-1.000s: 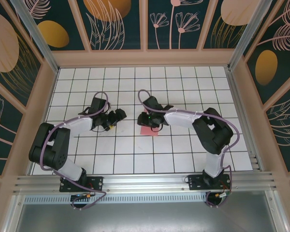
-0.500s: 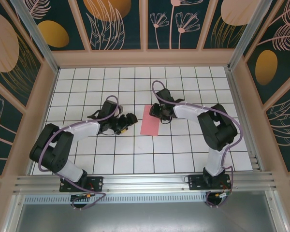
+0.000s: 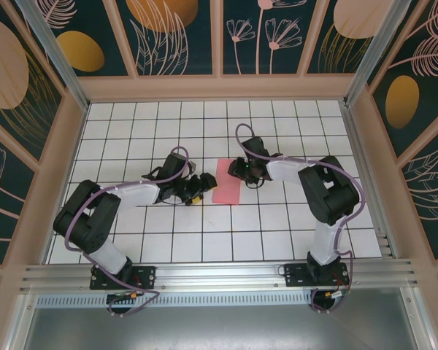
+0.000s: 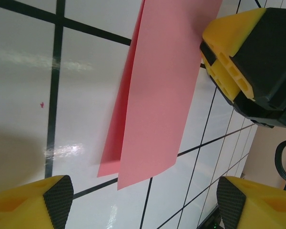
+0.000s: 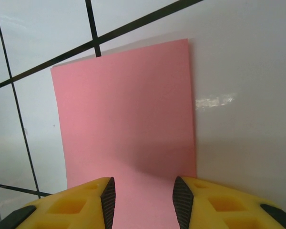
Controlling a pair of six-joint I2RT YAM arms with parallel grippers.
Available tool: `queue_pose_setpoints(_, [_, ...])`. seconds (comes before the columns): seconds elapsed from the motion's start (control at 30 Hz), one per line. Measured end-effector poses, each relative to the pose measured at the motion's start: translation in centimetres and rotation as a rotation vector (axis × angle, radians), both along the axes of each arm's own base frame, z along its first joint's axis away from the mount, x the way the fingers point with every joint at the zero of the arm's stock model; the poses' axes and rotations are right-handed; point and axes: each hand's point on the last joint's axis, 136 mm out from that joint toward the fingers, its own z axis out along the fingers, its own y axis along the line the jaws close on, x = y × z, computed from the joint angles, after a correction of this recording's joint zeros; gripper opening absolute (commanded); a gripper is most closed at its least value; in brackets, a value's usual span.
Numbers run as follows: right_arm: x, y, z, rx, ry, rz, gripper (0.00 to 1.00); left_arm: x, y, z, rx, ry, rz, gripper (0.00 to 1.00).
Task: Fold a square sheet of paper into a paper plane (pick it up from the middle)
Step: Fold the triangle a second time at the center of the table.
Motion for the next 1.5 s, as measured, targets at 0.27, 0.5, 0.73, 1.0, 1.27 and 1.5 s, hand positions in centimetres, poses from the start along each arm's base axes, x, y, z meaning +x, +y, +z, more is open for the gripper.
queue_pose_setpoints(0.27, [0.0, 0.0, 0.1, 0.057, 0.011, -0.008, 0.43, -0.1, -1.1, 0.1, -0.026, 0.008, -0.023, 0.81])
queue_pose_setpoints(0.5, [0.0, 0.0, 0.1, 0.063, 0.012, -0.007, 0.43, -0.6, -1.8, -0.7, -0.039, 0.041, -0.047, 0.81])
queue_pose_setpoints(0.73, [0.0, 0.0, 0.1, 0.069, 0.013, -0.005, 0.43, -0.6, -2.8, -0.3, -0.09, 0.044, -0.068, 0.77])
queue_pose_setpoints(1.0, [0.0, 0.0, 0.1, 0.069, 0.013, -0.006, 0.43, -0.6, -3.3, 0.0, -0.121, 0.041, -0.08, 0.73])
queue_pose_setpoints(1.27, [-0.1, -0.1, 0.0, 0.067, 0.017, -0.006, 0.34, -0.1, -4.1, 1.3, -0.182, 0.007, -0.092, 0.69])
queue_pose_setpoints(1.5, [-0.2, -0.5, -0.3, 0.076, 0.027, -0.013, 0.24, 0.5, -4.5, 2.1, -0.206, -0.021, -0.089, 0.66])
